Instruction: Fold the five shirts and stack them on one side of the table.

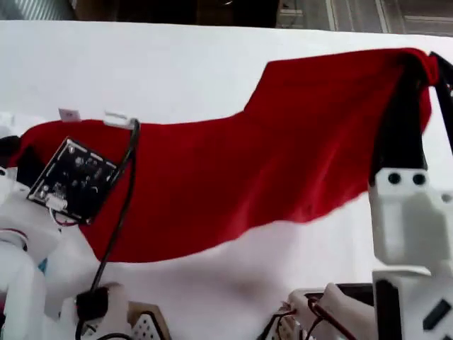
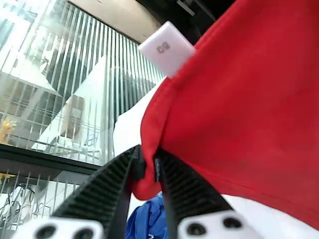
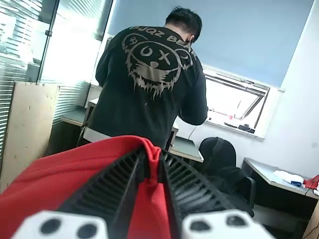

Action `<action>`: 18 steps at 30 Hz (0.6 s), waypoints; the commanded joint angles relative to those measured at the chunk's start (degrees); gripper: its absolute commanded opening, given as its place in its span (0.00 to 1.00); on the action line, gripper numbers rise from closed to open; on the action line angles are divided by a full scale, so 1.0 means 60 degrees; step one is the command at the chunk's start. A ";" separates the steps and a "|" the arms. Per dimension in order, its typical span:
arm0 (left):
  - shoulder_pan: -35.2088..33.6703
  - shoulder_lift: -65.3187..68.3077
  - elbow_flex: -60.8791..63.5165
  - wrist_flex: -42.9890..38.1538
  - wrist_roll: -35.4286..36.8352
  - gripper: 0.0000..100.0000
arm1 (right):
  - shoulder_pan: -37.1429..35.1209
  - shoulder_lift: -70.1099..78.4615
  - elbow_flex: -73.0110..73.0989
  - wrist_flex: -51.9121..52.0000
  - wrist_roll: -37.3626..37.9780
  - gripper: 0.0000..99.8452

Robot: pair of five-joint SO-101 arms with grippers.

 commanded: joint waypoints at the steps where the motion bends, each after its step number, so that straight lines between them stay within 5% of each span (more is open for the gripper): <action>1: 0.0029 -0.0029 0.0022 -0.0322 0.0059 0.03 | 0.0139 -0.0330 -0.0088 0.0168 0.0073 0.02; 18: 0.0029 -0.1231 0.0286 -0.0938 0.0073 0.03 | 0.0139 -0.1751 -0.0073 0.0110 -0.0015 0.02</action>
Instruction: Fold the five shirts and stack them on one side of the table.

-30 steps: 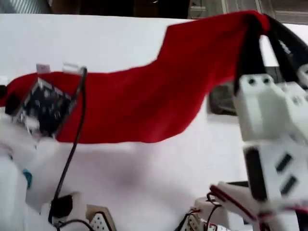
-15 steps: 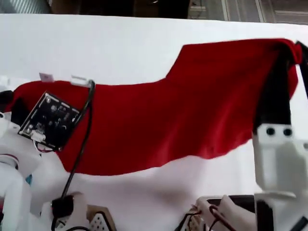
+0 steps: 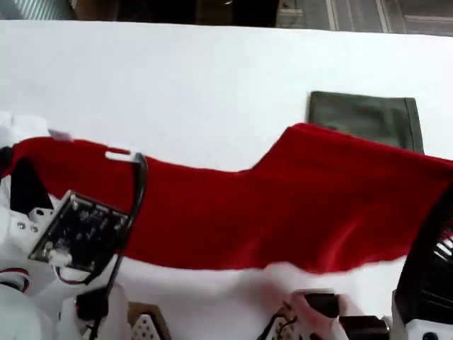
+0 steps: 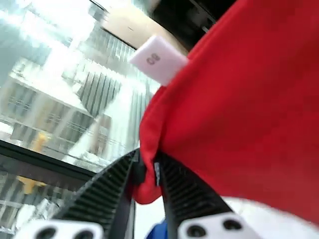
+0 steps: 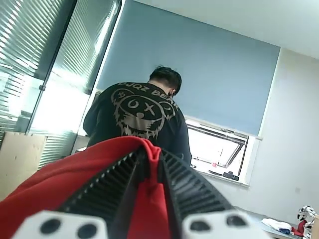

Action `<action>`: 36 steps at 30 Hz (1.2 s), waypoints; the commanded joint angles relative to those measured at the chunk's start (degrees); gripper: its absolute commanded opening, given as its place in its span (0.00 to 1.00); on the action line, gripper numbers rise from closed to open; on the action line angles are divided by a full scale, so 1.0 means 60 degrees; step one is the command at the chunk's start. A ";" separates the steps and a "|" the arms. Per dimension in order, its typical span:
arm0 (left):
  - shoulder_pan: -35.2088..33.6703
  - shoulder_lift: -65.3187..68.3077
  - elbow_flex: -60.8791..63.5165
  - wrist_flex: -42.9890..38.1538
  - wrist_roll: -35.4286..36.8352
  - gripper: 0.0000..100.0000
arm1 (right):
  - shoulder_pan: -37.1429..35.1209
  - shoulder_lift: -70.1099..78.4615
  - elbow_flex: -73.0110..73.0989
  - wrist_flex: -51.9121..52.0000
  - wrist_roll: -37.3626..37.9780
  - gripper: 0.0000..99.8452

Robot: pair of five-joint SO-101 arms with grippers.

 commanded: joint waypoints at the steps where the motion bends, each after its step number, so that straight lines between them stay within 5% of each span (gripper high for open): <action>1: 0.0029 -0.0015 0.0022 -0.0337 0.0073 0.03 | 0.0139 -0.0007 0.0000 0.0110 -0.0015 0.02; 36: 0.0015 -0.0029 0.0022 0.0703 0.0337 0.03 | 0.0066 -0.1165 0.2022 -0.0139 -0.0337 0.02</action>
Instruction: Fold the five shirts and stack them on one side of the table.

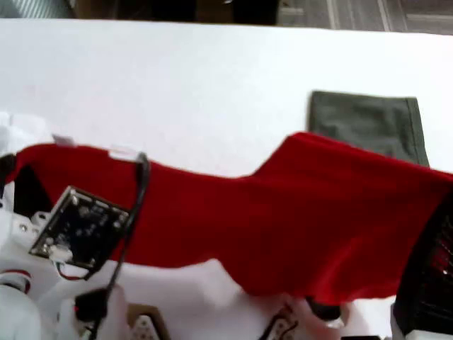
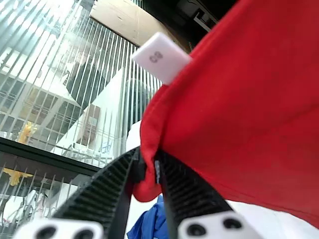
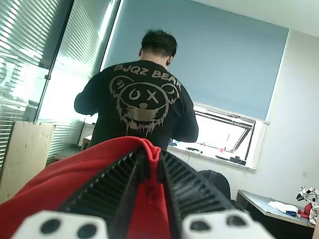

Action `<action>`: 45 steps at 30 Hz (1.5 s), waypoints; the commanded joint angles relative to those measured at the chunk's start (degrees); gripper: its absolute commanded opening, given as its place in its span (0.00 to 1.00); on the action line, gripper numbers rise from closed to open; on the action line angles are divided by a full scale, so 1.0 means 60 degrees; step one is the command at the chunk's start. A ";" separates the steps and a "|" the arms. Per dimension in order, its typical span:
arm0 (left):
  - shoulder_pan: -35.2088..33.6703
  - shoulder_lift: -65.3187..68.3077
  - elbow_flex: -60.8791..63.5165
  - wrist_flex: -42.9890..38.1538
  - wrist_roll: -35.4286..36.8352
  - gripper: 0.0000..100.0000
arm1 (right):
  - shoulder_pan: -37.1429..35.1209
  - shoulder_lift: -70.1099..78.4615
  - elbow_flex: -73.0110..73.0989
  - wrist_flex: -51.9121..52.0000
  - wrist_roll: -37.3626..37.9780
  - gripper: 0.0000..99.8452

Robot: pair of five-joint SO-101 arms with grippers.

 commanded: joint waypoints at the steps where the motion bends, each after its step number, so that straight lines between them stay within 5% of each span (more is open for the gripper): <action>1: 0.0015 0.0000 -0.0066 0.0059 0.0117 0.03 | 0.0066 -0.0022 0.0117 -0.0125 -0.0073 0.02; 13: 0.0073 0.1275 0.1370 -0.1685 0.0132 0.03 | 0.0051 0.1751 0.1245 -0.0593 -0.0088 0.02; 37: 0.0967 0.8234 0.1297 -0.4908 0.0103 0.03 | -0.0564 0.9604 0.1700 -0.2762 -0.0088 0.02; 45: 0.0630 1.0916 -0.1766 -0.4278 0.0161 0.03 | -0.0549 1.1172 0.1670 -0.3304 -0.0088 0.02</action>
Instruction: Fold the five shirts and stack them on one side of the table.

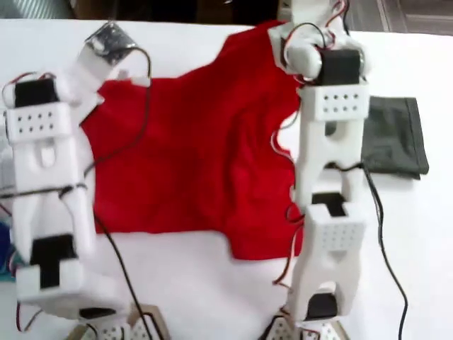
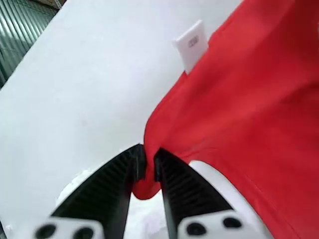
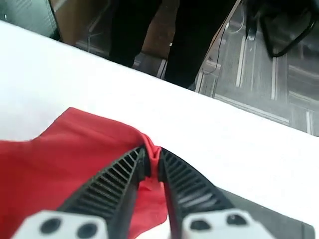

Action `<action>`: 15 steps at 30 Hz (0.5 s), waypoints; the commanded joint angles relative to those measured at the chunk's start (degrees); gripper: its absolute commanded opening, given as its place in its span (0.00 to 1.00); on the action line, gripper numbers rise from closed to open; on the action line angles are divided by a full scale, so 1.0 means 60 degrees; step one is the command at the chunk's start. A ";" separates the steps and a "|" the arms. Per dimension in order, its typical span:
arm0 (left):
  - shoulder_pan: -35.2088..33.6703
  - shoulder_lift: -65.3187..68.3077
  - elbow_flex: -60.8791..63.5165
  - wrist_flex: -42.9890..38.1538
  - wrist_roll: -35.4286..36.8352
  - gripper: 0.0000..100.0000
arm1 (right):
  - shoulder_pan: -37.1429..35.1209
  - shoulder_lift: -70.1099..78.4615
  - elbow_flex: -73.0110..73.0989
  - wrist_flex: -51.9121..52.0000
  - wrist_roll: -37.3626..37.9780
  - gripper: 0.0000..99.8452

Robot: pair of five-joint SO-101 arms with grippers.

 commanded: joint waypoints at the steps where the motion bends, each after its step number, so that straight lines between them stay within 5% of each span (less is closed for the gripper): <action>1: -0.0308 0.0996 -0.2147 0.0571 0.0103 0.03 | 0.0007 0.0286 -0.0103 -0.0579 -0.0088 0.02; 12: -0.0513 0.4703 -0.6132 0.4645 0.0073 0.03 | 0.0007 0.1018 -0.0205 0.0198 -0.0088 0.02; 15: -0.0615 0.4821 -0.6337 0.4835 0.0088 0.03 | 0.0051 0.0886 -0.0703 0.0784 -0.0059 0.02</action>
